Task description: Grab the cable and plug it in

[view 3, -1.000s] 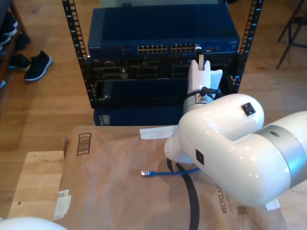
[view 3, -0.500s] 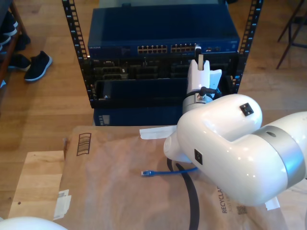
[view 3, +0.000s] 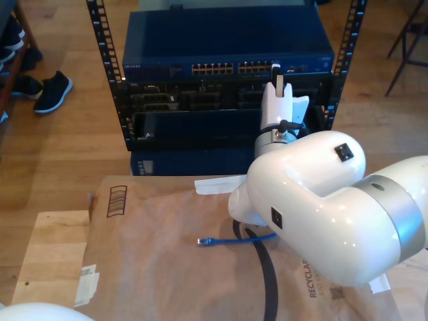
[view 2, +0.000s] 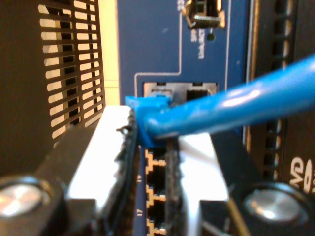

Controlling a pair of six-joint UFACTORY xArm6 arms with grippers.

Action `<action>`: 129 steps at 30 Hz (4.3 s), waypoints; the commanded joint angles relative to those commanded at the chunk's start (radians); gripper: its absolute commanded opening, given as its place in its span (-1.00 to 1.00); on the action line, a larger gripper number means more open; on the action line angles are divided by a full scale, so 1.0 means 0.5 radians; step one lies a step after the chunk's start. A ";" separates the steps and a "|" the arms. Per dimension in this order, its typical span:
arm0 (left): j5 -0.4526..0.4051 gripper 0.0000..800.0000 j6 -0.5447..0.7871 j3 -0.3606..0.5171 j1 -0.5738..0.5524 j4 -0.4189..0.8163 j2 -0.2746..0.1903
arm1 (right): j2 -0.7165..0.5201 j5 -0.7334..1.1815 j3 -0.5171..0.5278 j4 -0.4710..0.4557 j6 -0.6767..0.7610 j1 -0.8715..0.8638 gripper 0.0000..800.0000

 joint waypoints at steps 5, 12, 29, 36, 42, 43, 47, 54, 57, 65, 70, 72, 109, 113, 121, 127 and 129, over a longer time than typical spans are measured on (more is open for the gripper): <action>0.000 1.00 0.000 0.003 0.000 0.000 0.000 | 0.025 0.006 -0.058 0.000 0.000 0.000 -1.00; 0.000 1.00 0.000 0.003 0.000 0.000 0.000 | 0.028 0.000 -0.058 0.000 0.003 -0.003 -1.00; 0.000 1.00 0.000 0.003 0.000 0.000 0.000 | -0.457 0.021 0.641 -0.021 0.006 0.006 -0.18; 0.000 1.00 0.000 0.003 0.000 0.000 0.000 | -0.973 0.347 1.307 -0.172 0.006 0.080 0.34; 0.000 1.00 0.000 0.003 0.000 0.000 0.000 | -1.491 0.911 1.587 -0.439 -0.071 0.037 0.50; 0.000 1.00 0.000 0.003 0.003 0.000 0.000 | -1.568 1.040 1.614 -0.476 -0.132 0.003 0.54; 0.000 1.00 0.000 0.003 0.000 0.000 0.000 | -1.896 1.583 1.703 -0.512 -0.436 -0.196 0.62; 0.000 1.00 0.000 0.003 0.000 0.000 0.000 | -2.237 2.326 1.685 -0.672 -0.875 -0.767 0.76; 0.000 1.00 0.000 0.003 0.003 0.000 0.000 | -2.329 2.722 1.642 -0.930 -0.921 -1.092 0.76; 0.000 1.00 0.000 0.003 0.000 0.000 0.000 | -2.707 3.627 1.672 -1.430 -0.988 -1.709 0.98; 0.000 1.00 0.000 0.003 0.000 0.000 0.000 | -2.848 4.321 1.688 -1.455 -1.252 -2.234 0.98; 0.000 1.00 0.000 0.000 0.003 0.000 0.000 | -2.851 4.539 1.700 -1.467 -1.436 -2.384 0.98; 0.000 1.00 0.000 0.003 0.000 0.000 0.000 | -2.937 4.514 2.455 -1.583 -2.338 -3.732 0.99; 0.000 1.00 0.000 0.003 0.003 0.000 0.000 | -2.885 4.425 2.495 -1.583 -2.338 -3.732 0.99; 0.000 1.00 0.000 0.003 0.000 0.000 0.000 | -2.885 4.416 2.504 -1.590 -2.338 -3.725 0.99; 0.000 1.00 0.000 0.003 0.000 0.000 0.000 | -2.885 4.416 2.504 -1.590 -2.338 -3.725 0.99; 0.000 1.00 0.000 0.003 0.000 0.000 0.000 | -2.885 4.416 2.504 -1.590 -2.338 -3.725 0.99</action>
